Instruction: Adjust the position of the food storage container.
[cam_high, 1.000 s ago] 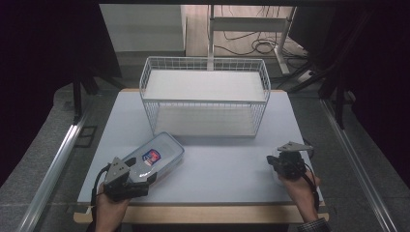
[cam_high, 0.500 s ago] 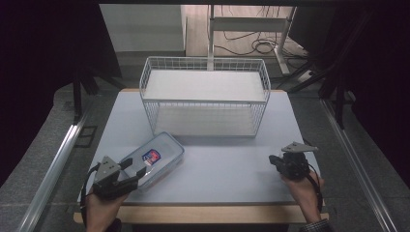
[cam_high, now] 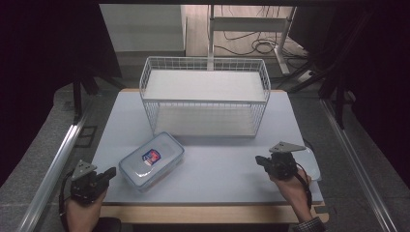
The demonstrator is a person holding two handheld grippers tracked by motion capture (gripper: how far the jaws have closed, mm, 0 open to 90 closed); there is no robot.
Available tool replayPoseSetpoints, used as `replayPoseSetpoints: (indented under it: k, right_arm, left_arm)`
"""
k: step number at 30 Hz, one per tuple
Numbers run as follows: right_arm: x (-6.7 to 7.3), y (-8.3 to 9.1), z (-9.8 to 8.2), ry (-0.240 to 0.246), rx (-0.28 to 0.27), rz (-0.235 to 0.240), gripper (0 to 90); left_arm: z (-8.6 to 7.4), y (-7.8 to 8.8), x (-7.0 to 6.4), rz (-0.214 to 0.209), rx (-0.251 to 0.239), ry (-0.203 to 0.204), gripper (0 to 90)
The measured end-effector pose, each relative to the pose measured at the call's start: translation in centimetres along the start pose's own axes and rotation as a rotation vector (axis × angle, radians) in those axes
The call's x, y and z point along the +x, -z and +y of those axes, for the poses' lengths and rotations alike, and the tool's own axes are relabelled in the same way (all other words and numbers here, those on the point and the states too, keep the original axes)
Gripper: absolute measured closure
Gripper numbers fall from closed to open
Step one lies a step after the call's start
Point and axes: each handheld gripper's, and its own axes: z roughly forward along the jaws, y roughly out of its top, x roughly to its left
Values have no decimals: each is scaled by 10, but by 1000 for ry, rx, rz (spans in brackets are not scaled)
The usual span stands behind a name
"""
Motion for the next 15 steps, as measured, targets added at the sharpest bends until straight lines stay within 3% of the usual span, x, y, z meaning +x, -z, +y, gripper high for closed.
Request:
replayPoseSetpoints:
  k: [4,6,15]
  right_arm:
    - [10,-10,7,31,2,29,889]
    - [16,-17,13,40,1,47,888]
    - [39,-59,46,89,-8,110,876]
  left_arm:
    - [1,-11,-3,-5,40,-9,900]
    - [3,-13,-6,18,38,-19,900]
    - [12,-21,-3,12,8,2,900]
